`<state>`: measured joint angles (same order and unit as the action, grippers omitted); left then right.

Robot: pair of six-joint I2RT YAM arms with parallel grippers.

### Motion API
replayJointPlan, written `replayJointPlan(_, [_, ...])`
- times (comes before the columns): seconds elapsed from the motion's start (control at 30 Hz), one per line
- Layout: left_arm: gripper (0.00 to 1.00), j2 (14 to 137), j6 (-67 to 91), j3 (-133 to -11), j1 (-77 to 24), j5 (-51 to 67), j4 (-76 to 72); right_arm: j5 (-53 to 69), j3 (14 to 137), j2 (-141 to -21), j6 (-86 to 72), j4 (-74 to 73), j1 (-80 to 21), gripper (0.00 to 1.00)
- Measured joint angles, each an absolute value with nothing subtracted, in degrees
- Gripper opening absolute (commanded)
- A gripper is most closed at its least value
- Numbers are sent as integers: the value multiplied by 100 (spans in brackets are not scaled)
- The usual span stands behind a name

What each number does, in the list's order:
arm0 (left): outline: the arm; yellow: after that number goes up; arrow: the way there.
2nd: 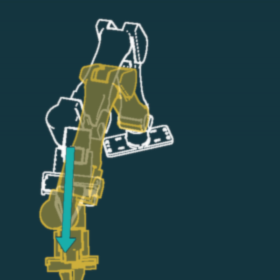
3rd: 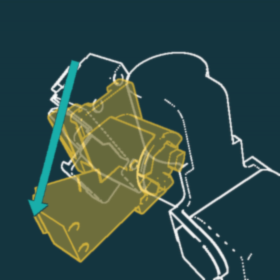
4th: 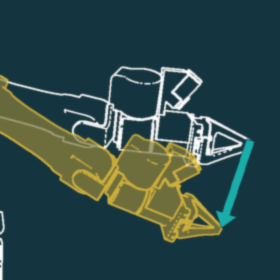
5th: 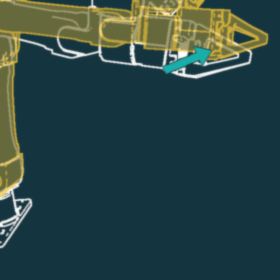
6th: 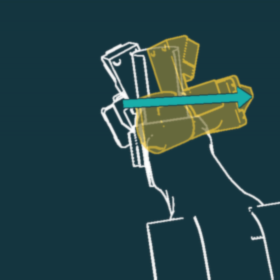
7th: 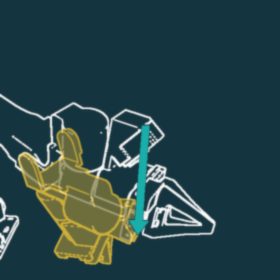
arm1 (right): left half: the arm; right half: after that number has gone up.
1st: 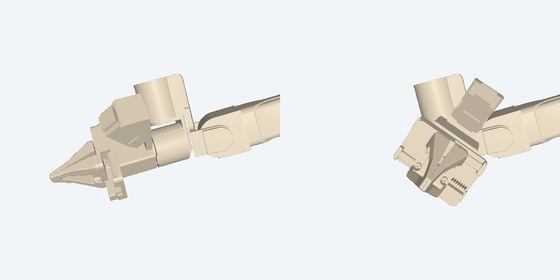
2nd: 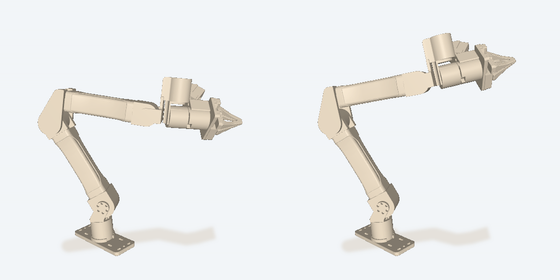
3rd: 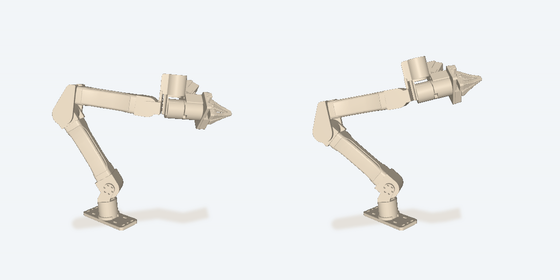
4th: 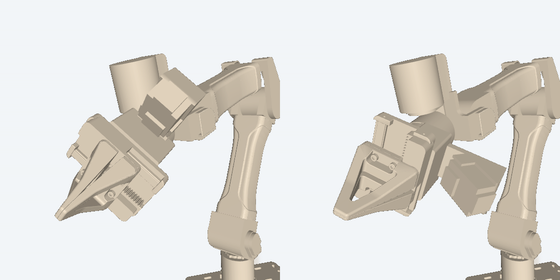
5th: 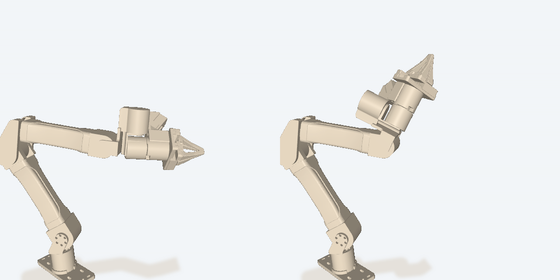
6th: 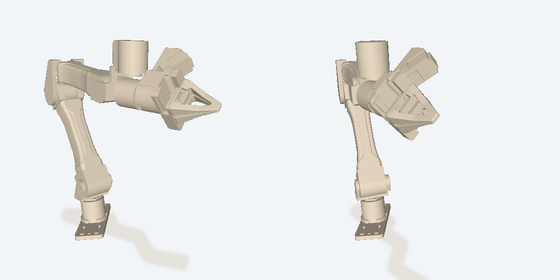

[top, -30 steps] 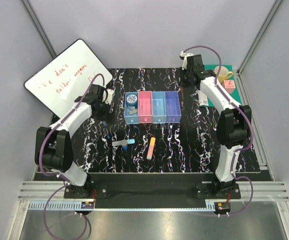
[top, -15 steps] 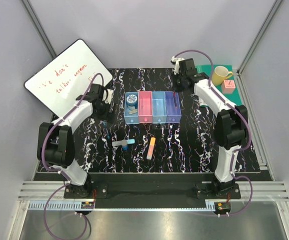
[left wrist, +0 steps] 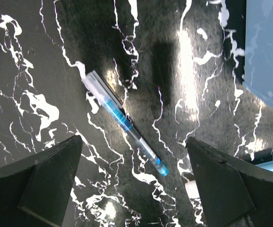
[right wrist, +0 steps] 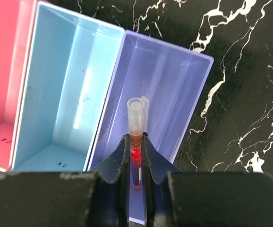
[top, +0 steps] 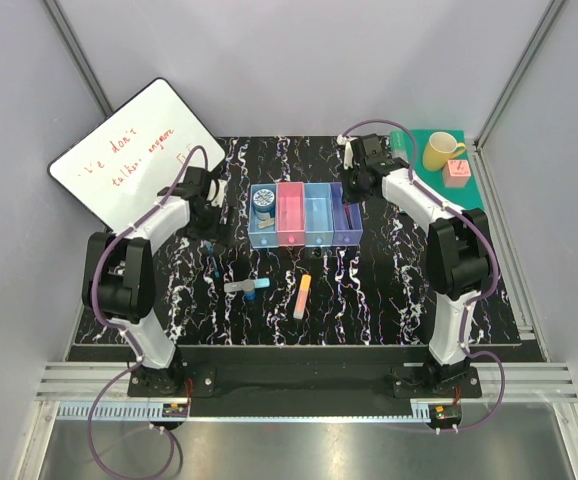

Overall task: Sort the stationery into containers
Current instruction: Place the pen in the storage box, then pick up the pen from the center of the board.

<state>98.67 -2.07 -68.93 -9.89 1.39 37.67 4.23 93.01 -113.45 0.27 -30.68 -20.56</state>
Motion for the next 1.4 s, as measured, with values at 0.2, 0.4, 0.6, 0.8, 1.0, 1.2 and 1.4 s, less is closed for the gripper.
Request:
replayJointPlan(0.2, [88,10060,-117,-6945,-985,121,3734,421,9223,-11345,32,-3063,-2056,29])
replayJointPlan(0.4, [87,10193,-93,-7039,-982,119,3728,419,9223,-11356,71,-3013,-2058,59])
replayJointPlan(0.6, [86,10326,58,-7096,-978,78,3638,421,9253,-11356,123,-2982,-2058,68])
replayJointPlan(0.8, [75,10560,215,-7172,-972,-117,3623,421,9450,-11356,121,-2978,-2058,70])
replayJointPlan(1.0, [57,10862,390,-7332,-969,-224,3623,423,9697,-11356,115,-2976,-2058,71])
replayJointPlan(1.2, [48,11002,499,-7428,-969,-244,3625,423,9751,-11356,99,-2974,-2058,72])
replayJointPlan(1.4, [22,11043,572,-7467,-969,-235,3629,421,9751,-11356,97,-2976,-2058,72])
